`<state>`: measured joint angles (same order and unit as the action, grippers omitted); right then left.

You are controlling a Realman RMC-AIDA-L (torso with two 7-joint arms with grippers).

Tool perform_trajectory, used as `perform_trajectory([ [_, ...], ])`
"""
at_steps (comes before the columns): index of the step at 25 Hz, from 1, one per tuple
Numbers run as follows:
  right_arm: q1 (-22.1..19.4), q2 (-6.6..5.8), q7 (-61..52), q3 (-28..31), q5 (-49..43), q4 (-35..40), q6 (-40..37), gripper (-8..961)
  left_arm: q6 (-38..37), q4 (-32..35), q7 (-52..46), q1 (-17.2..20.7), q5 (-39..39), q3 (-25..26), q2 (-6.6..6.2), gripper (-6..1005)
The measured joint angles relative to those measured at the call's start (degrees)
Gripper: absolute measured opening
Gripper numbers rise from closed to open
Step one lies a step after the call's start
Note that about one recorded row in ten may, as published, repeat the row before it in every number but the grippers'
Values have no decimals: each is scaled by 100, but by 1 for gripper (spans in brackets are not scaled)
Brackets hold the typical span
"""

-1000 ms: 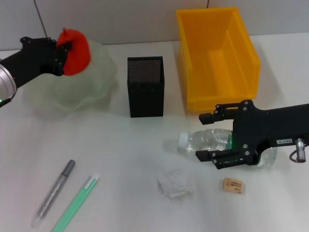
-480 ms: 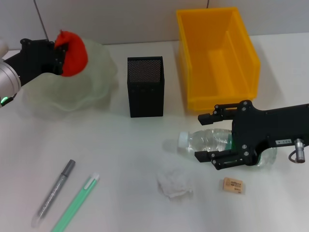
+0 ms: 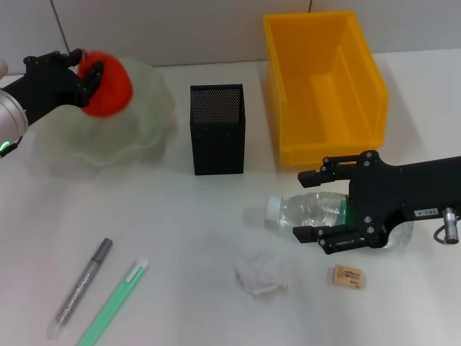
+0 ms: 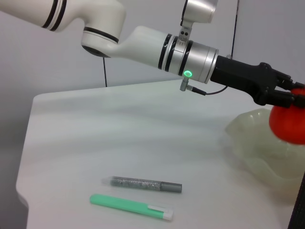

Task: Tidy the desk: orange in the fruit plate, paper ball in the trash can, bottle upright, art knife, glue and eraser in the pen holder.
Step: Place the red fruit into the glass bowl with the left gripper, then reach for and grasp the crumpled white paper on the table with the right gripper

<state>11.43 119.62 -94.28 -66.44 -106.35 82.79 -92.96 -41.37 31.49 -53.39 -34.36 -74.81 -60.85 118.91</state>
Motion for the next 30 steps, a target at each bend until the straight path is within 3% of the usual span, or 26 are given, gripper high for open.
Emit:
perform_trajectory([
  [7, 0, 0, -7, 0, 0, 0, -3, 774, -122, -3, 2, 50, -33, -14, -14, 397],
  [18, -6, -9, 17, 10, -9, -73, 15, 774, -1215, 161, -207, 315, -49, -11, -69, 828],
  [25, -49, -17, 73, 95, -33, -248, 26, 774, -1882, 448, -428, 499, -218, -20, -90, 834],
  [30, -94, -18, 215, 100, -32, -325, 22, 774, -2847, 918, -1161, 535, -959, -5, -184, 835],
])
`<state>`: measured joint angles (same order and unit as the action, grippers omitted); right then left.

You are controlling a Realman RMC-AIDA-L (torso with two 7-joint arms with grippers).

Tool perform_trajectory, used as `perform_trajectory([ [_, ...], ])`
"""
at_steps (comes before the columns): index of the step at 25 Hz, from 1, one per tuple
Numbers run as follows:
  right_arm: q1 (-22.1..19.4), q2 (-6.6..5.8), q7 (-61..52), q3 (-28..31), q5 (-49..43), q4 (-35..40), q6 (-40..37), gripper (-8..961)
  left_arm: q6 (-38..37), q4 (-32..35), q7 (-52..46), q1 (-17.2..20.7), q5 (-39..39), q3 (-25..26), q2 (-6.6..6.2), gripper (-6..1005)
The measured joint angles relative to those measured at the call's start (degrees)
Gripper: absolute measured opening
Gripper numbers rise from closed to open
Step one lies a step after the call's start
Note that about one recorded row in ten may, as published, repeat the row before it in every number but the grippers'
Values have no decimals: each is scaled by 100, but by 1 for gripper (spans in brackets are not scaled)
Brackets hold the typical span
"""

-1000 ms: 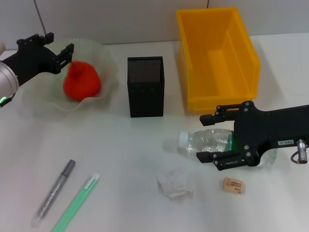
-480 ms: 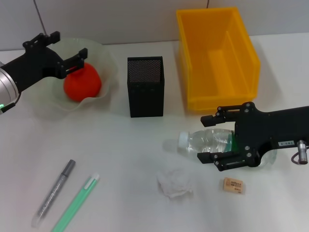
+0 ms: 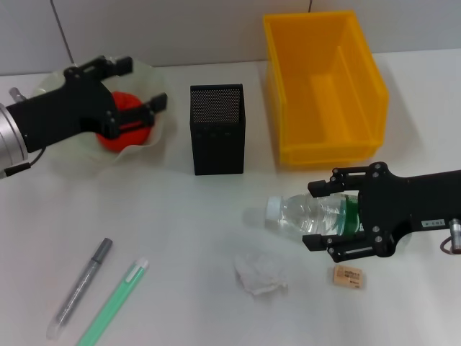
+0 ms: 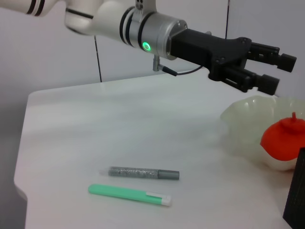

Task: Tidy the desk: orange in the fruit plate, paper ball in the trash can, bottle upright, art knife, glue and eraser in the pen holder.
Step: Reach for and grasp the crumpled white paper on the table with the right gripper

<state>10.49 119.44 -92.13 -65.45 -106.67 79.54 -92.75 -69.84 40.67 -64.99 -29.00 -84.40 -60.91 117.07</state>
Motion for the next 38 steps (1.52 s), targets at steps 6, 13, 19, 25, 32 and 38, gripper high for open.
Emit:
perform_trajectory([
  [6, -46, -9, 60, 36, -56, -78, -6, 774, -844, 591, -797, -31, -870, 40, -26, 835],
  [13, -148, -8, 65, 335, -309, 86, -219, 775, -1464, 819, -1077, -43, -1335, 34, -13, 835],
  [19, -208, -9, -90, 749, -351, 298, -605, 772, -1655, 816, -1096, 40, -1368, 17, 14, 834],
  [25, -184, -3, -549, 666, -763, 511, -730, 768, -1710, 786, -1144, 36, -1418, -26, 28, 834],
  [32, 73, -14, -1376, 254, -1370, 965, -855, 763, -1675, 792, -1130, -35, -1531, -26, 85, 834],
  [38, 491, -16, -1726, -82, -1734, 976, -771, 759, -1660, 784, -1111, -40, -1533, -26, 93, 834],
])
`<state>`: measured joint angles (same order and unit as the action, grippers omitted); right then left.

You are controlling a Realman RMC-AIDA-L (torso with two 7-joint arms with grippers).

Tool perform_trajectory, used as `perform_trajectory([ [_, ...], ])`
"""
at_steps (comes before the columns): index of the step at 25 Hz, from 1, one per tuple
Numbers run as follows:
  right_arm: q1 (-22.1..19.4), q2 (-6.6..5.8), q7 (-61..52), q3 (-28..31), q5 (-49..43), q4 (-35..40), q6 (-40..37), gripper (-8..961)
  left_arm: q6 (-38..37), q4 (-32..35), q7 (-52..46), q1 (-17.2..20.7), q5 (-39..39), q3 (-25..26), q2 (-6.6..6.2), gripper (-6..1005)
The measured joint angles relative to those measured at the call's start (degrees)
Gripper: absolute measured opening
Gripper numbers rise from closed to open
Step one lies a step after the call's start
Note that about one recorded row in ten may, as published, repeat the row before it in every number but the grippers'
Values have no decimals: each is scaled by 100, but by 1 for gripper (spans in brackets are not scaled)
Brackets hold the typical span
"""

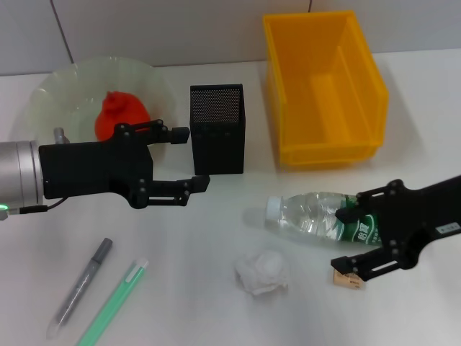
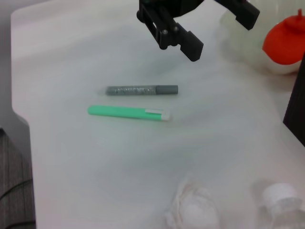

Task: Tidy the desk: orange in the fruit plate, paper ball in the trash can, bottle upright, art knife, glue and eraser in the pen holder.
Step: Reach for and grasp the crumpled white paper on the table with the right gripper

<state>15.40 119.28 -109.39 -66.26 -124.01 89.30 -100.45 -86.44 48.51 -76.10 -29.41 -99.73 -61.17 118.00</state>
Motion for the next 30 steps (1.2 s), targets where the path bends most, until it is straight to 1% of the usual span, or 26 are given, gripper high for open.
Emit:
perform_trajectory([
  [3, 245, 6, -84, -154, -93, -183, 94, 757, 5, -17, 11, 33, -3, -1, 3, 834],
  [7, 454, -6, -119, -443, -260, -479, 421, 754, 11, -17, -7, 31, -82, -1, 12, 835],
  [16, 620, -4, -78, -1040, -458, -1006, 1084, 747, 77, -43, -35, -48, -241, -4, 39, 835],
  [23, 761, 6, -81, -1465, -451, -1071, 1403, 742, 128, -147, 31, -74, -244, -10, 39, 834],
  [30, 883, 21, -113, -1766, -420, -1269, 1619, 737, 148, -150, 55, -47, -243, -9, 39, 834],
])
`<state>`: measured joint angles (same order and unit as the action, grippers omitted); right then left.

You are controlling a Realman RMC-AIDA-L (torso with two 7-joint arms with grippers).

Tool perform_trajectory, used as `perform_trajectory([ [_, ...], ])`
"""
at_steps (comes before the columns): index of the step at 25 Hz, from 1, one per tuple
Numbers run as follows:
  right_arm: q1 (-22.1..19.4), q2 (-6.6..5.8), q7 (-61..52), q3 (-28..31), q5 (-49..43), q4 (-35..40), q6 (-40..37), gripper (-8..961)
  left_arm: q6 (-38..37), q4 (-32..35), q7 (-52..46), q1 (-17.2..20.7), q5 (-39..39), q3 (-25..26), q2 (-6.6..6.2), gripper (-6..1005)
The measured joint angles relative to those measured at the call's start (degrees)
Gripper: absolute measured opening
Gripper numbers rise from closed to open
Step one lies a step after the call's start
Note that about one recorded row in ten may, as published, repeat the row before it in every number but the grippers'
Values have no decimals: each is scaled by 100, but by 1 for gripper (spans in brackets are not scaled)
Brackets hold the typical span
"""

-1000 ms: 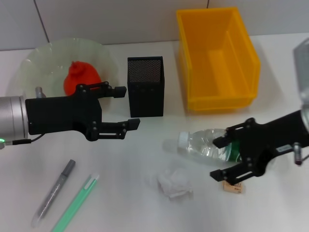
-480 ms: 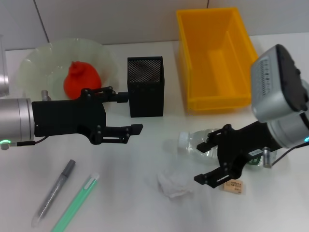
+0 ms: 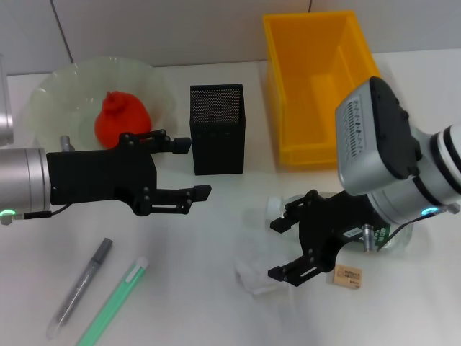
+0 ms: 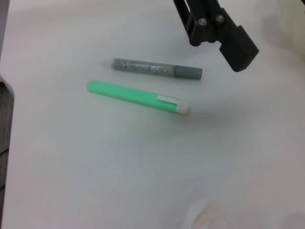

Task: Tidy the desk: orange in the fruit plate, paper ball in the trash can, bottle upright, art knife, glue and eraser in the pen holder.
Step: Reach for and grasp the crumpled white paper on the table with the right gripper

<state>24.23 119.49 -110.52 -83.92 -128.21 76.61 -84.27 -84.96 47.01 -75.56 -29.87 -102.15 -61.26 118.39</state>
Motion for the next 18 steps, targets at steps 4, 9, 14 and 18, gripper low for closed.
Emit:
perform_trajectory([
  [4, 2, 2, -8, -86, 7, -64, 113, 735, 6, -13, 97, 24, 14, 6, 1, 835],
  [9, 3, 4, -10, -93, 78, -150, 163, 731, 46, -110, 161, 26, 19, 8, 6, 834],
  [14, 3, 5, -28, -107, 90, -156, 166, 727, 68, -128, 190, 31, 37, 28, 4, 835],
  [18, -25, 11, -39, -138, 141, -158, 166, 725, 74, -131, 191, 32, 38, 43, 7, 835],
])
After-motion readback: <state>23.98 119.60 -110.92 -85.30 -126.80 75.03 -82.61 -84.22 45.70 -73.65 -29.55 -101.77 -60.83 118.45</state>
